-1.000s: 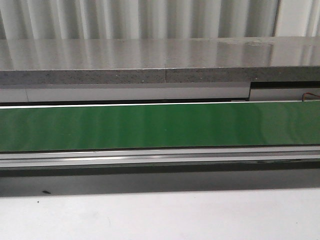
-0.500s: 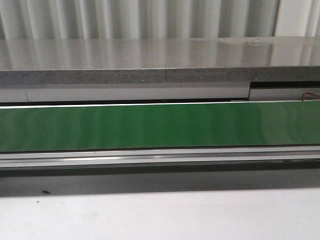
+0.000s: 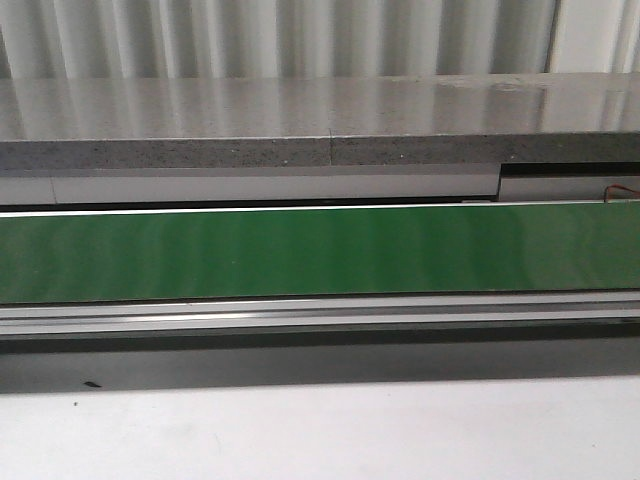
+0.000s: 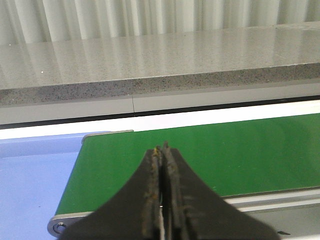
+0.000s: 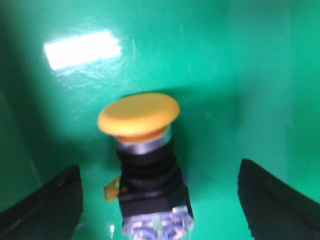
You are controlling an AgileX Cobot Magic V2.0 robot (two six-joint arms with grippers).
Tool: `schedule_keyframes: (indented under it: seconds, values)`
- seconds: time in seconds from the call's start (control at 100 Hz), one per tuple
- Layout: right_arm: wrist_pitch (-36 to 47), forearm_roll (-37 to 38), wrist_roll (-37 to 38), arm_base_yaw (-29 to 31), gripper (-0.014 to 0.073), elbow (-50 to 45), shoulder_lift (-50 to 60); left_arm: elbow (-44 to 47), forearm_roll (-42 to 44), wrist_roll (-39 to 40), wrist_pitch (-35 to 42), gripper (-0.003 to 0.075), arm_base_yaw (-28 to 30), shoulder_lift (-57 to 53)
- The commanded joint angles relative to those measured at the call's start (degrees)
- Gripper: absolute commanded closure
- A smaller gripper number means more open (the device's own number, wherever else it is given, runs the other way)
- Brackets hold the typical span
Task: Move button from right to left
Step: 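Grasp the yellow-capped button with the right gripper, then lift the button and place it on the conveyor belt, then release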
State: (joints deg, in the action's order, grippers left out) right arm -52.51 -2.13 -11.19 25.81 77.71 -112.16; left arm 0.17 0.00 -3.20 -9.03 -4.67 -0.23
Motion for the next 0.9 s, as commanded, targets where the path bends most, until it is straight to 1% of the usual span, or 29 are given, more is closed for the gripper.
schedule_keyframes:
  seconds: [0.0, 0.05, 0.1, 0.17, 0.22, 0.27, 0.32, 0.35, 0.51, 0.69, 0.89]
  values:
    - [-0.45, -0.16, -1.68, 0.42, -0.0027, 1.80, 1.38, 2.20, -0.50, -0.12, 4.45, 0.0741, 0.08, -1.82]
    - [-0.37, -0.16, -1.68, 0.42, -0.0007, 1.83, 0.76, 2.20, -0.50, -0.12, 4.45, 0.0741, 0.08, -1.82]
    - [-0.37, -0.16, -1.68, 0.42, 0.0041, 1.89, 0.47, 2.20, -0.50, -0.12, 4.45, 0.0741, 0.08, -1.82]
    - [-0.30, -0.16, -1.68, 0.42, 0.0163, 1.89, 0.27, 2.20, -0.50, -0.12, 4.45, 0.0741, 0.08, -1.82]
    - [-0.30, -0.16, -1.68, 0.42, 0.0281, 1.89, 0.27, 2.20, -0.50, -0.12, 4.45, 0.0741, 0.08, -1.82]
    - [-0.24, -0.16, -1.68, 0.42, 0.0370, 1.89, 0.27, 2.20, -0.50, -0.12, 4.45, 0.0741, 0.08, -1.82]
    - [-0.19, -0.16, -1.68, 0.42, 0.0423, 1.89, 0.27, 2.20, -0.50, -0.12, 4.45, 0.0741, 0.08, -1.82]
    - [-0.13, -0.16, -1.68, 0.42, 0.0433, 1.89, 0.27, 2.20, -0.50, -0.12, 4.45, 0.0741, 0.08, -1.82]
    - [-0.41, -0.34, -1.68, 0.30, 0.0426, 2.25, 1.28, 2.20, -0.50, -0.12, 4.45, 0.0741, 0.08, -1.82]
    - [-2.59, -0.34, -1.68, -0.72, 0.0426, 2.56, 7.40, 2.20, -0.50, -0.12, 4.45, 0.0741, 0.08, -1.82]
    - [-5.15, -1.04, -0.86, -5.12, 0.0426, 2.56, 13.91, 2.20, -0.50, -0.12, 4.45, 0.0741, 0.08, -1.82]
